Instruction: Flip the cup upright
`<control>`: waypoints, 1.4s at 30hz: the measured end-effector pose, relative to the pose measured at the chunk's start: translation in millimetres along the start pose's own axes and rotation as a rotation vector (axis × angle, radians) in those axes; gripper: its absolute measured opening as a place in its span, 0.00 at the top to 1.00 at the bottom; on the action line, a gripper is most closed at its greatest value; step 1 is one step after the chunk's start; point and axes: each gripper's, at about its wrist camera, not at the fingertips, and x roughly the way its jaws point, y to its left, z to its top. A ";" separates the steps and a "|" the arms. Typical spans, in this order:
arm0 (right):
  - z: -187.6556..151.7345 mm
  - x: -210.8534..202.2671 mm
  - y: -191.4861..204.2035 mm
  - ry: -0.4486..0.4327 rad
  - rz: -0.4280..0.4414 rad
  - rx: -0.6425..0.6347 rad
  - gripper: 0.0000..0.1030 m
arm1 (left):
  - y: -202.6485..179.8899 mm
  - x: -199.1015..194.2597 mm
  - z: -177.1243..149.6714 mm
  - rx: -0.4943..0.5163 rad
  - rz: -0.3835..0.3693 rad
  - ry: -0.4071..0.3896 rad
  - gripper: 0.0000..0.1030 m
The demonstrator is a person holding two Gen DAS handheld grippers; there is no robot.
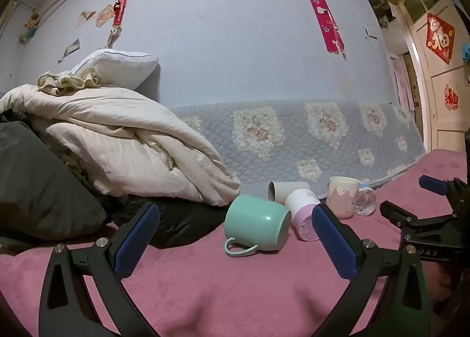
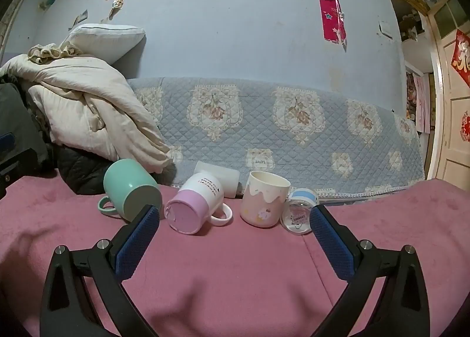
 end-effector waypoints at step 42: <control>-3.0 4.5 1.2 0.012 0.000 -0.002 0.00 | 0.8 0.0 2.5 0.009 0.000 0.008 0.00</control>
